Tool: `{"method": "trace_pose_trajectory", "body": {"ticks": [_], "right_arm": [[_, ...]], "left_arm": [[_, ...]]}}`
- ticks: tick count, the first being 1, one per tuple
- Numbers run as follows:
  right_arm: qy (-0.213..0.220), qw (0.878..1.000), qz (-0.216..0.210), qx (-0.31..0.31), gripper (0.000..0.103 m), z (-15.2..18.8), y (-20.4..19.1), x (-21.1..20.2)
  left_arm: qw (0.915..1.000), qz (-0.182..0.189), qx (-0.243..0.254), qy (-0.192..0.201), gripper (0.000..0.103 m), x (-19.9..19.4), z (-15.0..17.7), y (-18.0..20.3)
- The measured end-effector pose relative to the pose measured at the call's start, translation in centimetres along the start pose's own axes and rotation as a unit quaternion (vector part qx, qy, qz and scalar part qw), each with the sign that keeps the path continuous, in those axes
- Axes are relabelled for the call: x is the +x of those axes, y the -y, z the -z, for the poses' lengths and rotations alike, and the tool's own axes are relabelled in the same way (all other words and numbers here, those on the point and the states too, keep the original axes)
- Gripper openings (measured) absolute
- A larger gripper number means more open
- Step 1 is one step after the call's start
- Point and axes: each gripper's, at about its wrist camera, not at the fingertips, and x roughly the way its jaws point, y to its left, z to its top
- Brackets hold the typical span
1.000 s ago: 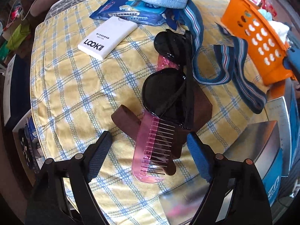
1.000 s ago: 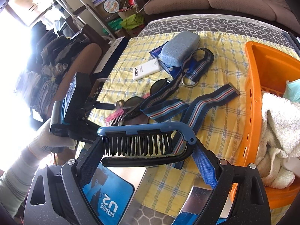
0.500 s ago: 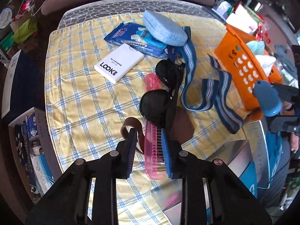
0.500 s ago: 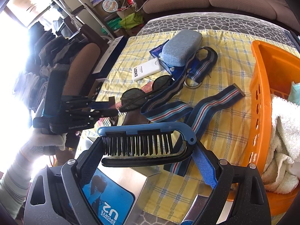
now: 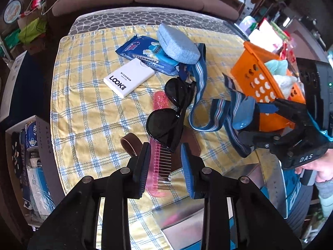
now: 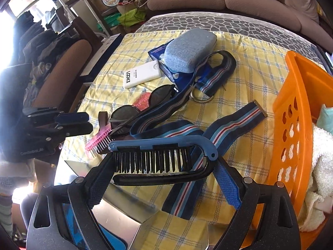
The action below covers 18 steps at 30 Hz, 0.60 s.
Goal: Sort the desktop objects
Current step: 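Lower the blue hair brush onto the striped strap and open the right gripper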
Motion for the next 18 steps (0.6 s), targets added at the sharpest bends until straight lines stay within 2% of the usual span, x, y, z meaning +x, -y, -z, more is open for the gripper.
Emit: {"method": "trace_pose_trajectory", "body": {"ticks": [4, 8, 12, 13, 16, 18], "right_arm": [[0.001, 1.0, 0.012, 0.003, 0.093, -0.3, 0.0, 0.5], [-0.005, 1.0, 0.014, 0.007, 0.094, -0.4, 0.1, 0.9], [0.01, 1.0, 0.012, 0.015, 0.101, -0.5, 0.3, 0.3], [0.012, 1.0, 0.009, 0.018, 0.101, -0.6, 0.4, 0.1], [0.017, 1.0, 0.006, 0.021, 0.101, -0.6, 0.6, -0.6], [0.021, 1.0, 0.005, 0.021, 0.101, -0.7, 0.6, -1.1]], "left_arm": [[0.9999, 0.0, -0.009, 0.009, 0.047, -0.4, 0.0, 0.3], [0.9994, 0.004, -0.026, 0.021, 0.072, -1.0, 0.1, 0.3], [0.9989, 0.007, -0.036, 0.029, 0.077, -1.4, 0.2, 0.5], [0.9989, 0.006, -0.036, 0.031, 0.081, -1.5, 0.3, 0.7], [0.9987, 0.007, -0.036, 0.034, 0.082, -1.8, 0.4, 1.2], [0.9987, 0.005, -0.035, 0.038, 0.088, -2.0, 0.4, 1.6]]}}
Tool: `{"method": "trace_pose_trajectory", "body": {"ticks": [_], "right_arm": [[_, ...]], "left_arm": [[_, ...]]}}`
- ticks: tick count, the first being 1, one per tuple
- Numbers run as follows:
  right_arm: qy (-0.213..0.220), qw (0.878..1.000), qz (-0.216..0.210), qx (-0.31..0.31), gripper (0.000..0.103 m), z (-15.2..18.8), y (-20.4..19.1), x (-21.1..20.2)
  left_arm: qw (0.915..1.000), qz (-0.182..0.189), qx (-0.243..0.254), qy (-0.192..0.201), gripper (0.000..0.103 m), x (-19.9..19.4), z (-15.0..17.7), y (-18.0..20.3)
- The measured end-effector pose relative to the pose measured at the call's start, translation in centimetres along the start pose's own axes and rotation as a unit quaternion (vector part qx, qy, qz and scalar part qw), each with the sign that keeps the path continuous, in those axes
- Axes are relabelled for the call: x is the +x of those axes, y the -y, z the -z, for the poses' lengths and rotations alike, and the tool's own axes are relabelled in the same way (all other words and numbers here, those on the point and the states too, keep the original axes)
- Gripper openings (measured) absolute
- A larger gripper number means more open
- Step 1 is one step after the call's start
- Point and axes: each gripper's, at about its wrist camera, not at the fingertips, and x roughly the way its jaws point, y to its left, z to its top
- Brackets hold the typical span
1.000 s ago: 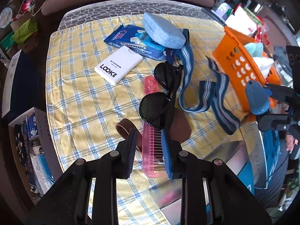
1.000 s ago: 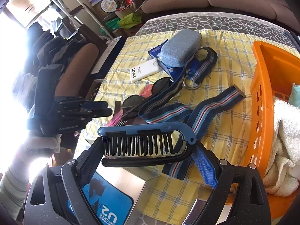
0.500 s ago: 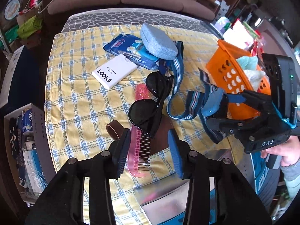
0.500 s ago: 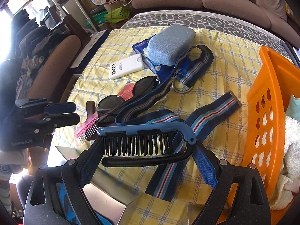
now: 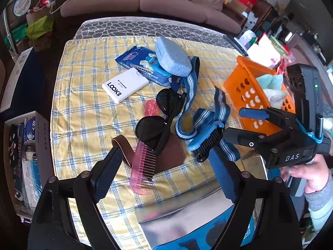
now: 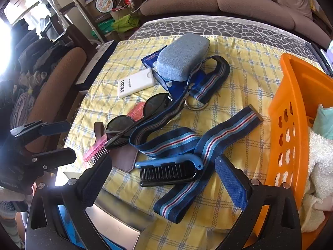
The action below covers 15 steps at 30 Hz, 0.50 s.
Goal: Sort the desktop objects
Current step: 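Lower the blue hair brush onto the striped strap and open the right gripper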
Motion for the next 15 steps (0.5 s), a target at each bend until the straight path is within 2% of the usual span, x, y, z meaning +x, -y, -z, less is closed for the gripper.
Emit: {"method": "trace_pose_trajectory", "body": {"ticks": [5, 12, 15], "right_arm": [[0.01, 1.0, -0.006, -0.001, 0.101, 0.2, -0.1, -1.5], [0.035, 0.999, -0.015, -0.005, 0.103, 1.1, -0.6, -4.5], [0.055, 0.998, 0.007, -0.007, 0.103, 1.9, -0.5, -6.7]], "left_arm": [[0.9998, 0.001, -0.005, 0.018, 0.103, -1.1, 0.2, 0.9], [0.9989, -0.008, -0.01, 0.045, 0.103, -3.0, 1.4, 2.7], [0.9982, -0.015, -0.019, 0.056, 0.103, -3.6, 2.3, 3.4]]}}
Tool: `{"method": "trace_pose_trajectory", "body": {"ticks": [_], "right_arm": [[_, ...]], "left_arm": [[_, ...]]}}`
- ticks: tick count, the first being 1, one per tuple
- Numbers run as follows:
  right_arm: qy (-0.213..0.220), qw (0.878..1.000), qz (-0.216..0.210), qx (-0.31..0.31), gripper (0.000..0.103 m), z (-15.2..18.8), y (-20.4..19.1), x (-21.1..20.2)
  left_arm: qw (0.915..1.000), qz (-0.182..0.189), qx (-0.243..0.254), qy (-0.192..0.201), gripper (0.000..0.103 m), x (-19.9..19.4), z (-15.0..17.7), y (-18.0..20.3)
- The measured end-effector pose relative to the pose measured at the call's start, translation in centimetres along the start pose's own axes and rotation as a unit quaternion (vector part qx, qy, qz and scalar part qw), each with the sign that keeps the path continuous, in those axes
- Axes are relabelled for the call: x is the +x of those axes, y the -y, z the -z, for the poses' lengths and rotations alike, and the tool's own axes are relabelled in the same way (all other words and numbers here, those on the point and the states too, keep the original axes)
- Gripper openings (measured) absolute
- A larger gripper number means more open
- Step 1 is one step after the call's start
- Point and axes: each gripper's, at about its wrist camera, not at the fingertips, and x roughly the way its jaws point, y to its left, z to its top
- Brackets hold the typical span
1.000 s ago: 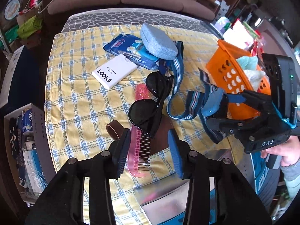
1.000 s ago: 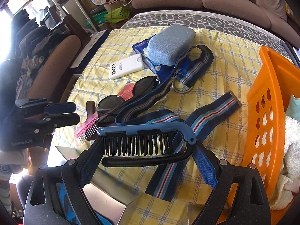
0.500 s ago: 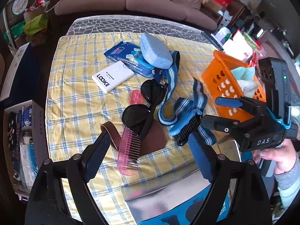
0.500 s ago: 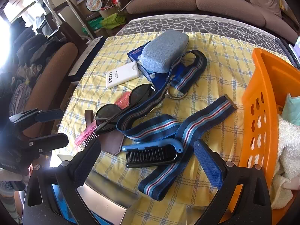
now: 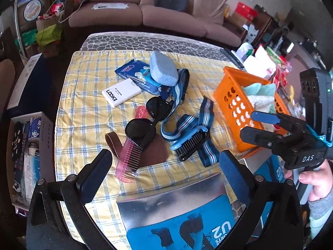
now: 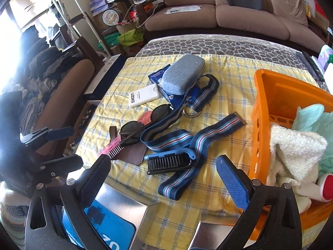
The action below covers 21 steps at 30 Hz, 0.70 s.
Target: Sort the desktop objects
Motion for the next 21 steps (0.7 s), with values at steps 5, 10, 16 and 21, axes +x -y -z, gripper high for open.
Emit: {"method": "trace_pose_trajectory", "body": {"ticks": [5, 10, 16, 21], "right_arm": [[0.024, 0.999, 0.021, -0.004, 0.103, 1.7, 0.4, -2.8], [0.049, 0.998, 0.047, 0.014, 0.103, 4.0, 1.9, -5.1], [0.065, 0.993, 0.091, 0.033, 0.103, 7.4, 4.0, -6.1], [0.068, 0.99, 0.117, 0.043, 0.103, 9.8, 5.8, -6.1]], "left_arm": [[0.9998, -0.007, -0.015, 0.006, 0.103, -0.4, 1.6, 1.0], [0.9994, -0.017, -0.026, 0.014, 0.103, -0.5, 3.3, 2.5], [0.9979, -0.044, -0.04, 0.023, 0.103, 0.6, 5.0, 3.9], [0.9964, -0.063, -0.044, 0.035, 0.103, 1.8, 6.1, 5.0]]}}
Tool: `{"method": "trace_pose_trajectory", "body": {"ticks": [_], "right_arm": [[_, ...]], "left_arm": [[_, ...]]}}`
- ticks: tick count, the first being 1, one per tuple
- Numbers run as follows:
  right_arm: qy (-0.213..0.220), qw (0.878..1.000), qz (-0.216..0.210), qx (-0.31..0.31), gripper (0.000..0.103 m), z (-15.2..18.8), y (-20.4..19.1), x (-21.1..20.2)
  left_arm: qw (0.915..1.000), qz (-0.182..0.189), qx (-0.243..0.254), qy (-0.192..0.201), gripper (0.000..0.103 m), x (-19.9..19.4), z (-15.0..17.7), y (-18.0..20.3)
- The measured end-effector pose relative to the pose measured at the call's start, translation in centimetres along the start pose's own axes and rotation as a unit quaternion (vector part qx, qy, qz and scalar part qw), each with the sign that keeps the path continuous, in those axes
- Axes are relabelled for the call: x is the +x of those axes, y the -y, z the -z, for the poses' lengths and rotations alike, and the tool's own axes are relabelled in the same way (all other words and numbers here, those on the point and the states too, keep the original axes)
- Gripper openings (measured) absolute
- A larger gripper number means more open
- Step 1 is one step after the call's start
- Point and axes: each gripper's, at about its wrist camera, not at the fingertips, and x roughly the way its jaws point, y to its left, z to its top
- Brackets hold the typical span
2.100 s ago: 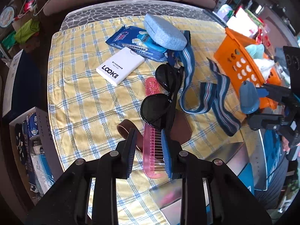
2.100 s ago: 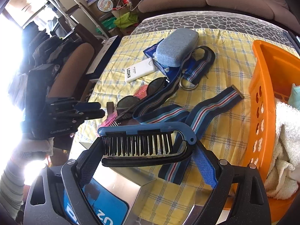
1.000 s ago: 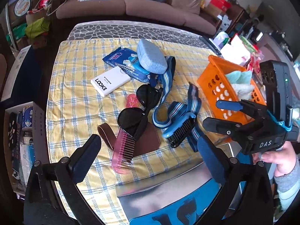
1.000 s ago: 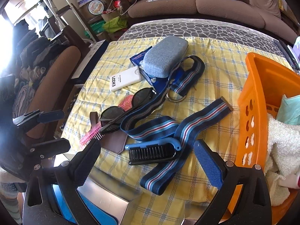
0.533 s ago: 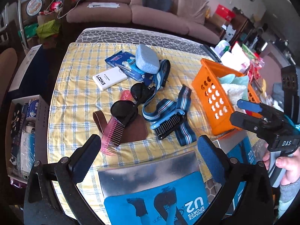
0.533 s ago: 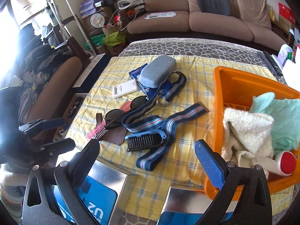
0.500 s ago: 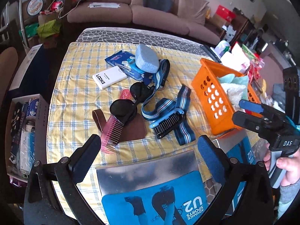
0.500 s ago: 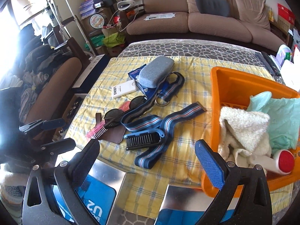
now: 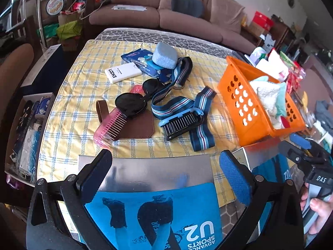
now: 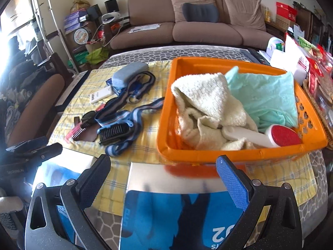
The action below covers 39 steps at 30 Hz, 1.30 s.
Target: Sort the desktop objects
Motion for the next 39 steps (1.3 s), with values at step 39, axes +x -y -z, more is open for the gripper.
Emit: {"method": "trace_pose_trajectory", "body": {"ticks": [39], "right_arm": [[-0.013, 0.998, 0.064, -0.011, 0.103, 2.6, 2.1, 4.4]], "left_arm": [[0.9933, -0.111, 0.031, 0.012, 0.103, 3.7, 1.3, 2.0]]}}
